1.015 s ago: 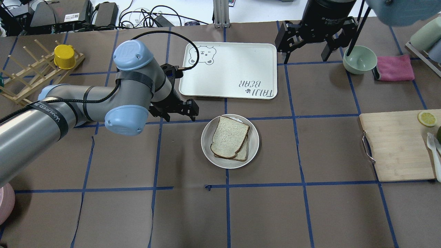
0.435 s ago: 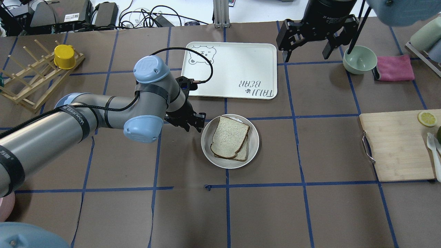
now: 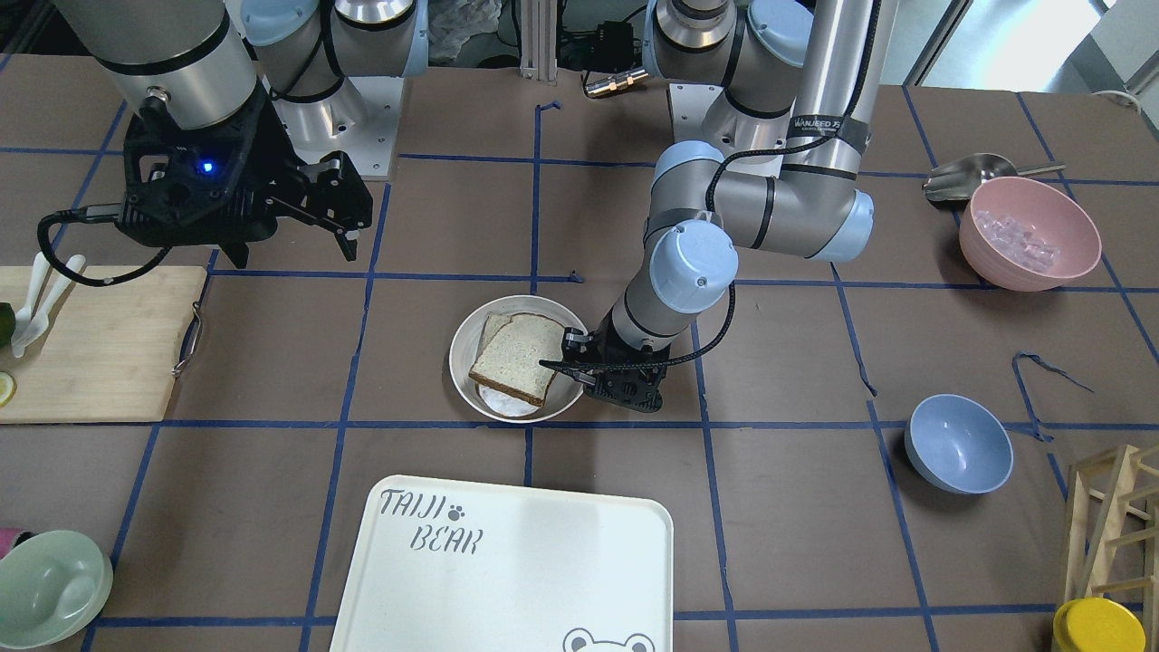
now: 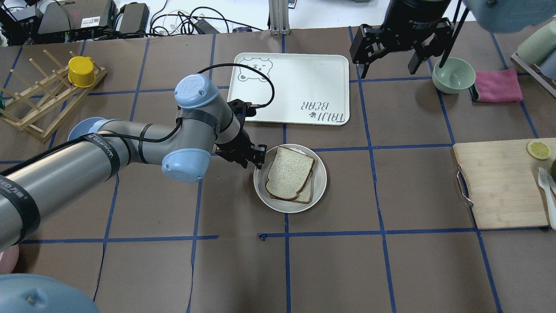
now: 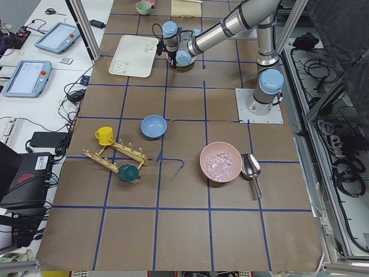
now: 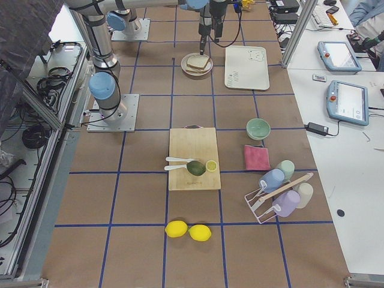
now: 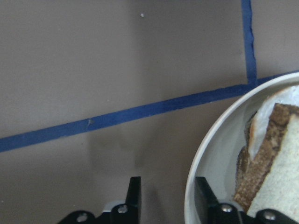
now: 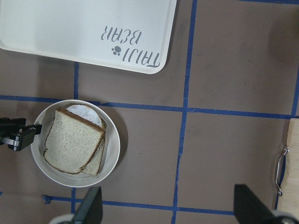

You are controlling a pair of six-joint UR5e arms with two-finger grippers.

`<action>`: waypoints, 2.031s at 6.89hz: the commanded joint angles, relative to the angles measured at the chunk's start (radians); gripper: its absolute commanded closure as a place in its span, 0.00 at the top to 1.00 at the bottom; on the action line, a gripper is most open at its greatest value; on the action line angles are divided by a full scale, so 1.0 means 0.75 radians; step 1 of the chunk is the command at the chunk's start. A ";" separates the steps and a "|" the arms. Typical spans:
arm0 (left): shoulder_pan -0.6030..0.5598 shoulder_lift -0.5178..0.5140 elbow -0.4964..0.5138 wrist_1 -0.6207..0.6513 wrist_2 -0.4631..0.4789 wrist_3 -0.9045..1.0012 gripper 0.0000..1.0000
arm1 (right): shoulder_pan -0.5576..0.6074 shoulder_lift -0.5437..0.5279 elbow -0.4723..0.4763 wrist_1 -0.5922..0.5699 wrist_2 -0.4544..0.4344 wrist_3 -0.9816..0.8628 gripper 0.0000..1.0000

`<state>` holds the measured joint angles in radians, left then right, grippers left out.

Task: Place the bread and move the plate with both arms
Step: 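Reach the left gripper to the rim of the white plate and grasp it, then slide the plate with the left gripper onto the bear-printed tray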

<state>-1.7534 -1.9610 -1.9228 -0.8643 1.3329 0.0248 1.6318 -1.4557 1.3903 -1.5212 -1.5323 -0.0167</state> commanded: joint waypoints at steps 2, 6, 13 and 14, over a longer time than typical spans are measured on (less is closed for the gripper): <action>-0.033 -0.020 -0.003 0.001 -0.006 -0.025 0.00 | -0.004 0.000 0.001 -0.005 0.002 -0.002 1.00; 0.006 0.031 0.015 -0.021 0.002 -0.023 0.00 | -0.006 0.000 0.014 -0.007 0.004 0.002 1.00; 0.170 -0.090 0.468 -0.220 -0.055 -0.106 0.00 | -0.008 0.000 0.014 -0.021 0.010 0.002 1.00; 0.170 -0.186 0.550 -0.216 -0.059 -0.137 0.00 | -0.008 0.000 0.014 -0.029 0.012 -0.002 1.00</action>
<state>-1.6272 -2.0226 -1.5897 -1.0277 1.2917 -0.0438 1.6261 -1.4558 1.4005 -1.5386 -1.5261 -0.0164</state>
